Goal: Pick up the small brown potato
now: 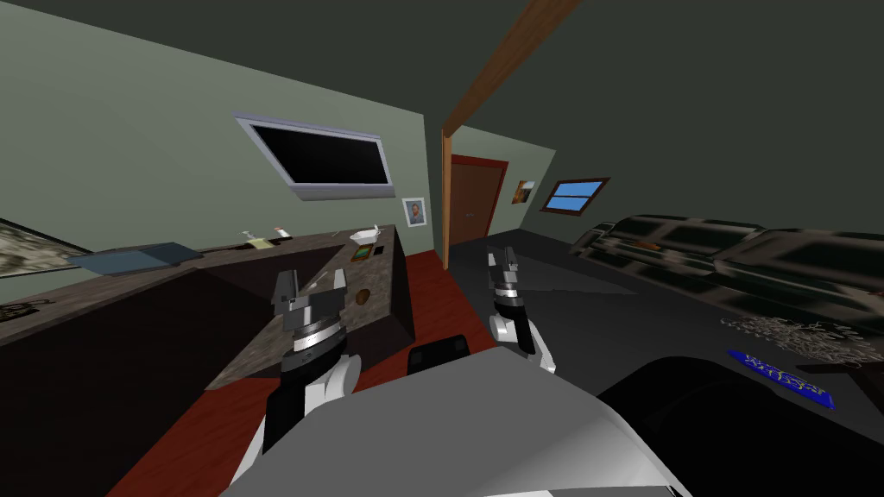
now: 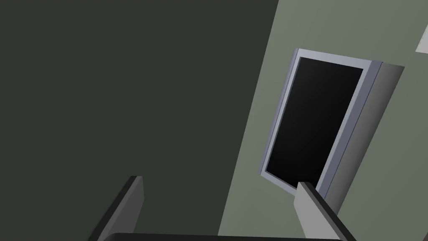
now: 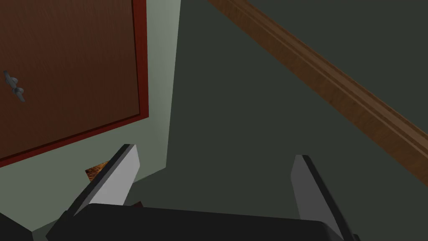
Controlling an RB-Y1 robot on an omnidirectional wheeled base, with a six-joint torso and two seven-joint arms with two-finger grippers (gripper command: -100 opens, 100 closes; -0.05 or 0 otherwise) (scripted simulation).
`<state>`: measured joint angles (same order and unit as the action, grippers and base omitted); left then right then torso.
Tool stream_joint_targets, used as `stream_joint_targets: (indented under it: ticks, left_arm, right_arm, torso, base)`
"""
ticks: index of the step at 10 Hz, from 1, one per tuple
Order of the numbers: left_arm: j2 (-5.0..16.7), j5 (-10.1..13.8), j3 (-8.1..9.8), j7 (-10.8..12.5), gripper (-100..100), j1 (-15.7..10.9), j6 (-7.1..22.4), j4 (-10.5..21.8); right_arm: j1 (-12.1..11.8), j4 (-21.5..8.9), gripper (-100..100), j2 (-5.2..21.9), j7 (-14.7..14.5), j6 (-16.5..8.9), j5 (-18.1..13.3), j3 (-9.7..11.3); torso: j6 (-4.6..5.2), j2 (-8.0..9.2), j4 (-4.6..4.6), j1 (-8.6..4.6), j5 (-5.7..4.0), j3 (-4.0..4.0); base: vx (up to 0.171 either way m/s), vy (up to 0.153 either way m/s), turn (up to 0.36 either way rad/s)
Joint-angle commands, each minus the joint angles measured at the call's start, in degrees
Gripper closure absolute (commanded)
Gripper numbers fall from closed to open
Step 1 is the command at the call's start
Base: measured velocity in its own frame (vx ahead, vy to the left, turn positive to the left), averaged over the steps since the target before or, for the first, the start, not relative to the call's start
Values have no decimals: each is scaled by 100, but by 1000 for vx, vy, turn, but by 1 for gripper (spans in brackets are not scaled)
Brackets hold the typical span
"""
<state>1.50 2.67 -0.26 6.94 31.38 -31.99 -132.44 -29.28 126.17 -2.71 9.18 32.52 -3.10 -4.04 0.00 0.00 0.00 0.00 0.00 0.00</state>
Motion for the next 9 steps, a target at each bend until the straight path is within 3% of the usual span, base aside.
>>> stream_joint_targets:
  ticks: [1, 6, 7, 9]
  left_arm:
    - [277, -5, -76, 65, -100, -10, -8, 87]
    - [1076, -7, -321, 270, -100, 7, -33, 369]
    - [1120, -7, -321, 270, -100, 7, -33, 369]
    - [1538, 0, -481, 403, -100, 49, -45, 563]
  right_arm:
    - [0, 0, 0, 0, 0, 0, 0, 0]
    - [1, 0, 0, 0, 0, 0, 0, 0]
    - [1, 0, 0, 0, 0, 0, 0, 0]
    - [1, 0, 0, 0, 0, 0, 0, 0]
  torso:
    - [0, 0, 0, 0, 0, 0]
    - [0, 35, 8, 1, 0, 21]
    - [0, 29, 7, 1, 0, 17]
    - [0, 24, 5, -2, 0, 14]
  base:
    - [-53, -7, 0]
    - [-95, 1, -5]
    - [-49, -6, -3]
    - [-85, -15, -12]
